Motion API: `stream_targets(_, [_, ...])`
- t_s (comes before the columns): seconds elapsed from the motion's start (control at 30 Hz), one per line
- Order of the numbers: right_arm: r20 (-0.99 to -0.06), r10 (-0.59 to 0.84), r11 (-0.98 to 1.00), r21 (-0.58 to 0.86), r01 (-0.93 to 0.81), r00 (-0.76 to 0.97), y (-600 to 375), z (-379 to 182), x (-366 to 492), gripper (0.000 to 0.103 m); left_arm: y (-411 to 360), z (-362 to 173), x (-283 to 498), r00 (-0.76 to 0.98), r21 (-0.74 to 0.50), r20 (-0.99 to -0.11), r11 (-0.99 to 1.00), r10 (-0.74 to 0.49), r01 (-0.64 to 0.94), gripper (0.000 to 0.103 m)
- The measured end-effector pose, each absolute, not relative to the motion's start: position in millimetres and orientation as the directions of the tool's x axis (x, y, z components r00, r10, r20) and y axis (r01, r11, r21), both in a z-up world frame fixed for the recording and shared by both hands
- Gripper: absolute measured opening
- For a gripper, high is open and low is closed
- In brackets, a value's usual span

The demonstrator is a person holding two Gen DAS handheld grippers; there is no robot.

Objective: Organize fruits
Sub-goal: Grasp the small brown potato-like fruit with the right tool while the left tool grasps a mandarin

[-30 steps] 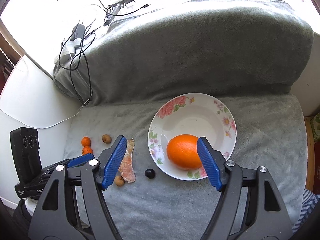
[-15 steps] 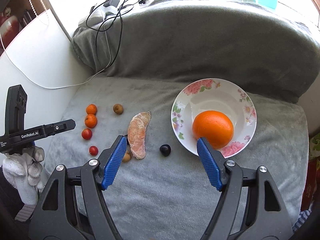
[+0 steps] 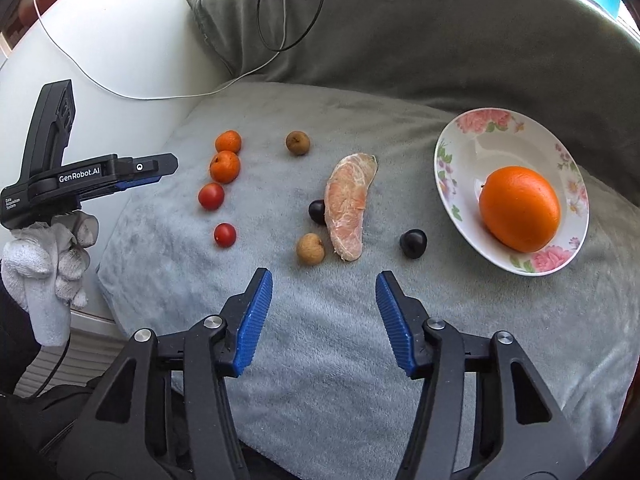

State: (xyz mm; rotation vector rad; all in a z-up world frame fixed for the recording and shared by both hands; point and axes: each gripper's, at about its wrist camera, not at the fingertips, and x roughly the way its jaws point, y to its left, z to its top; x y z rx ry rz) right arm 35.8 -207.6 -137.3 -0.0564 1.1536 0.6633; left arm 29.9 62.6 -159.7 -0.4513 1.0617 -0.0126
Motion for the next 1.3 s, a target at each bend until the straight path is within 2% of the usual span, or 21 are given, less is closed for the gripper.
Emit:
stream_targets(0.57, [-0.867, 0.464, 0.854, 0.383, -0.351, 0.183, -178.0, -192.7, 44.9, 0.04, 81.2, -196.1, 63.0, 0.433, -0.423, -0.843, 0.891, -0.32, -0.166, 0.056])
stream_targets(1.3, [-0.891, 0.431, 0.889, 0.391, -0.24, 0.145, -168.3, -213.6, 72.7, 0.038, 74.8, -218.8, 85.1, 0.381, -0.417, -0.862, 0.895, -0.335, -0.157, 0.055])
